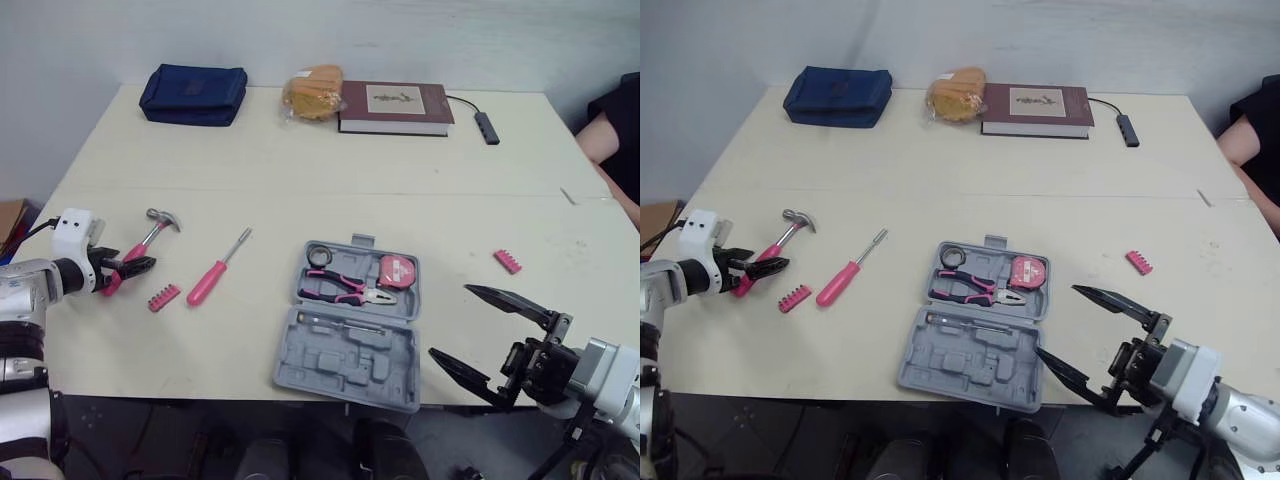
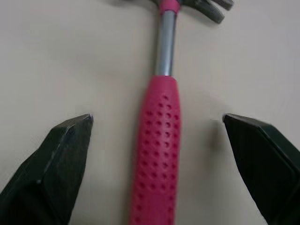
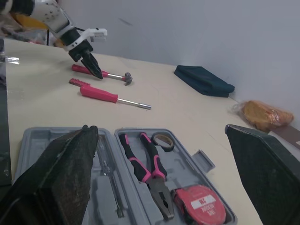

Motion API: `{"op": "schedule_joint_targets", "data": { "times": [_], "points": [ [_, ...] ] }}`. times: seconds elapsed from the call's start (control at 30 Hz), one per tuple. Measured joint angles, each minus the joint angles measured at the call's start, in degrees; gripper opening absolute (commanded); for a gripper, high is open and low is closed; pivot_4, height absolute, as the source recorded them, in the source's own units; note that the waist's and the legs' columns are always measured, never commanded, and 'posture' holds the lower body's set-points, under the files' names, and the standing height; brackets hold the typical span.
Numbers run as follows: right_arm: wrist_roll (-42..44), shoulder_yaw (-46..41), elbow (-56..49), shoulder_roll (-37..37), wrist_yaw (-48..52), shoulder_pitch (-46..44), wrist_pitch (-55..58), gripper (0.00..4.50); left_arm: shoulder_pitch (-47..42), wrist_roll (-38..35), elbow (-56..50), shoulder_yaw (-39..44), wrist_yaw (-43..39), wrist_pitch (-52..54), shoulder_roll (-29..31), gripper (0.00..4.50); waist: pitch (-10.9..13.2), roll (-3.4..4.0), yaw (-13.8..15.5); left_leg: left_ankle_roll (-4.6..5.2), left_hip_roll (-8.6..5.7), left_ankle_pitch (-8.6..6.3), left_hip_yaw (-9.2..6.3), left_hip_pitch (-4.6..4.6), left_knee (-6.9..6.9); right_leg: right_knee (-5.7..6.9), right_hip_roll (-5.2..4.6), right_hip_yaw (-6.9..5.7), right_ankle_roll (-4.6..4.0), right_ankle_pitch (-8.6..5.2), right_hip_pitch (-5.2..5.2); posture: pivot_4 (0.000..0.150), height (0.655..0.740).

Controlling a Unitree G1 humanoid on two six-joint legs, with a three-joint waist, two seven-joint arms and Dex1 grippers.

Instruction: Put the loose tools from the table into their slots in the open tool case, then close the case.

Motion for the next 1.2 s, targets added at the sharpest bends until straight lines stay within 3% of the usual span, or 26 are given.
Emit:
{"op": "schedule_joint_targets", "data": {
  "times": [0.03, 0.13, 0.37, 0.6, 0.7, 0.83, 0.97, 1.2],
  "points": [
    [-0.07, 0.2, 0.0, 0.0, -0.01, -0.71, 0.06, 4.5, -0.9, 0.74, 1.26, -0.71, -0.55, -0.36, 0.0, 4.47, 0.0, 0.01, 0.03, 0.02, -0.01, 0.01, 0.01, 0.01, 0.06, 0.08, -0.01, 0.01, 0.0, 0.0, 0.0, 0.15, 0.74],
    [-0.64, 0.46, -0.01, 0.01, -0.02, -1.08, 0.11, 4.5, -2.33, 3.01, 3.38, -2.39, -1.54, -1.66, 0.1, 3.64, -0.01, 0.01, 0.04, 0.01, 0.02, 0.01, 0.01, 0.03, 0.21, 0.19, -0.09, 0.07, 0.0, 0.0, 0.01, 0.15, 0.74],
    [-1.65, 0.64, -0.1, 0.62, 0.46, 2.45, -1.2, 4.5, -2.46, 4.3, 5.78, -1.92, -4.36, -3.43, 0.6, 0.57, -0.09, 0.13, 0.03, 0.05, 0.01, -0.02, 0.07, 0.04, 0.22, 0.18, -0.15, 0.14, 0.01, 0.0, 0.01, 0.15, 0.74],
    [-4.82, -0.15, 1.78, 0.63, 2.42, 6.16, -5.02, 4.5, 0.62, 0.93, 5.59, 3.39, -7.53, -10.15, -0.99, 0.52, -0.07, 0.08, -0.01, 0.03, 0.07, -0.03, 0.06, -0.02, 0.32, 0.2, -0.19, 0.29, 0.02, 0.01, -0.02, 0.15, 0.74],
    [-6.92, -1.15, 4.97, 1.11, 2.89, 6.67, -8.54, 4.5, 4.29, -4.28, -2.02, 6.87, -12.95, -14.82, -3.13, 0.52, 0.12, -0.34, 0.19, -0.03, 0.13, -0.07, -0.32, -0.43, 0.63, 0.12, -0.21, 0.26, 0.01, 0.01, -0.04, 0.15, 0.74],
    [-6.82, -3.13, 7.31, 1.27, 3.25, 7.11, -11.08, 4.5, 7.54, -11.31, -20.76, 7.17, -19.9, -13.98, -5.62, 0.52, 0.13, -0.41, 0.15, 0.03, 0.04, -0.08, -0.46, -0.57, 0.68, -0.03, -0.28, 0.22, 0.04, 0.06, -0.02, 0.15, 0.74],
    [-5.9, -6.83, 9.28, 0.69, 4.85, 10.52, -12.33, 4.5, 8.37, -15.77, -34.75, 3.42, -24.53, -11.32, -8.1, 0.52, 0.16, -0.35, 0.05, 0.03, 0.06, -0.08, -0.46, -0.56, 0.68, -0.06, -0.11, 0.18, 0.04, 0.06, 0.01, 0.15, 0.74],
    [-4.21, -10.15, 7.2, -0.36, 4.43, 15.54, -9.53, 4.5, 7.07, -15.0, -50.12, -14.39, -30.46, -3.24, -8.84, 0.52, 0.24, -0.23, 0.04, -0.03, 0.13, -0.04, -0.34, -0.33, 0.68, -0.06, -0.04, 0.35, -0.03, 0.02, 0.09, 0.15, 0.74]
  ]
}}
